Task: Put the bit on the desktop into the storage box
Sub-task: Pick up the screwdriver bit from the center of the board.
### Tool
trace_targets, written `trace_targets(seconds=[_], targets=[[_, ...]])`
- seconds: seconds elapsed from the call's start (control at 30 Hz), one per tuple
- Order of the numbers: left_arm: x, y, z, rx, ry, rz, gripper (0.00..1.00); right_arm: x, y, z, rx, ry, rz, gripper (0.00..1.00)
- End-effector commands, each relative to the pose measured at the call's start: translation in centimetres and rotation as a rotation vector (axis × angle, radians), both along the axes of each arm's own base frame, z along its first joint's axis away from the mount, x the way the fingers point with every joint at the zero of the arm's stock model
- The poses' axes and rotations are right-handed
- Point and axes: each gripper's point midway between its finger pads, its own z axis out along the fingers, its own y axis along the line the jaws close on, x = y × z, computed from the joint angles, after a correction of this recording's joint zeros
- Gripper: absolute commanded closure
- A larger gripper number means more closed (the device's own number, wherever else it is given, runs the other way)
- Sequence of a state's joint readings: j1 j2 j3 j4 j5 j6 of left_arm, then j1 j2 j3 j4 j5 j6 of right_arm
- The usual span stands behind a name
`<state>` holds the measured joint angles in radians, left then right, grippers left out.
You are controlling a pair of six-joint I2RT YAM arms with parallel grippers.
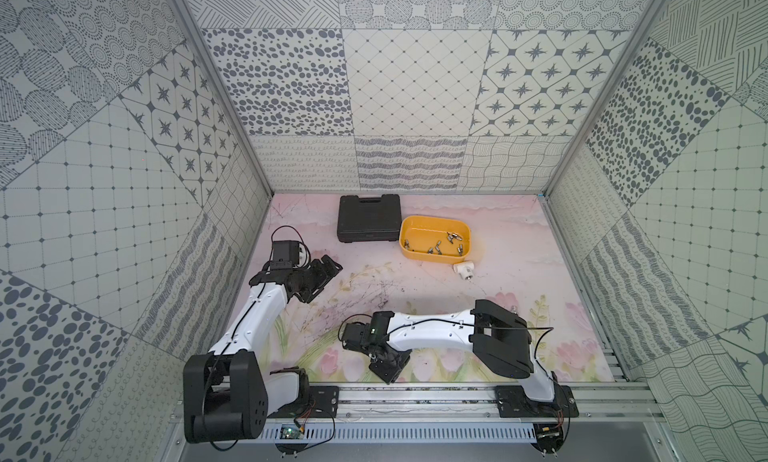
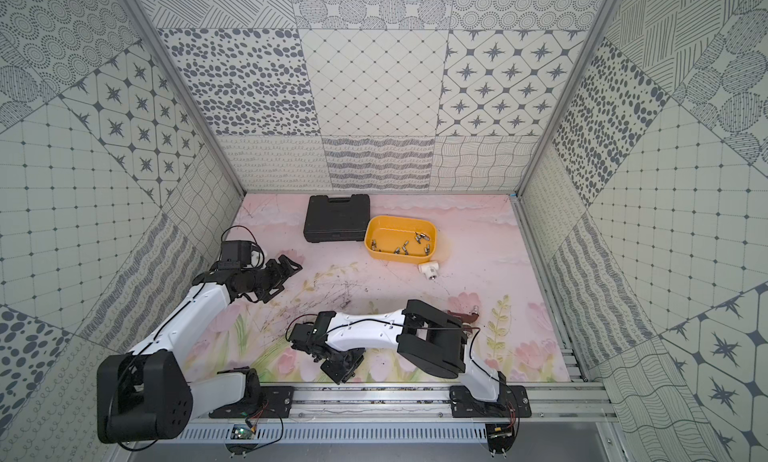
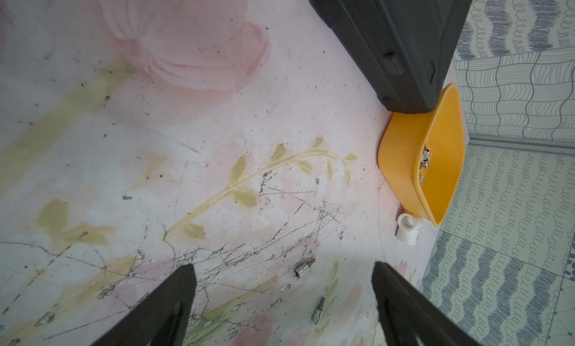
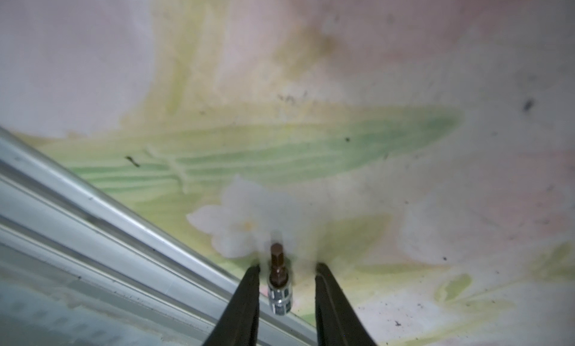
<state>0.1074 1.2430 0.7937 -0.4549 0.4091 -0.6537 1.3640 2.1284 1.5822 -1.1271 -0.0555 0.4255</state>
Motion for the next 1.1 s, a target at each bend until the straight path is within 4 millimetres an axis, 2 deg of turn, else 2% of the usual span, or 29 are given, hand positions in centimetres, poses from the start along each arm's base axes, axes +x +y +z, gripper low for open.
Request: trace_targets(seconds=[0.0,0.63,0.93,1.07], targets=[[0.5,-0.3,0.5,-0.029,-0.032,-0.011,0.06,-0.3,0.2,-0.6,-0.021,0.011,0.009,0.70],[0.5,-0.4,0.4,-0.031,-0.031,-0.015,0.06,0.7,-0.4,-0.2,-0.027,-0.030,-0.068,0.87],[0.5,-0.4,0.5,-0.029,-0.038,-0.019,0.06,3.4,-0.3,2.4,0.040,-0.066,-0.122,0.87],[0.5,-0.4,0.6,-0.028,-0.042,-0.021,0.06,5.7,-1.0,4.1,0.077,-0.097,-0.168,0.87]])
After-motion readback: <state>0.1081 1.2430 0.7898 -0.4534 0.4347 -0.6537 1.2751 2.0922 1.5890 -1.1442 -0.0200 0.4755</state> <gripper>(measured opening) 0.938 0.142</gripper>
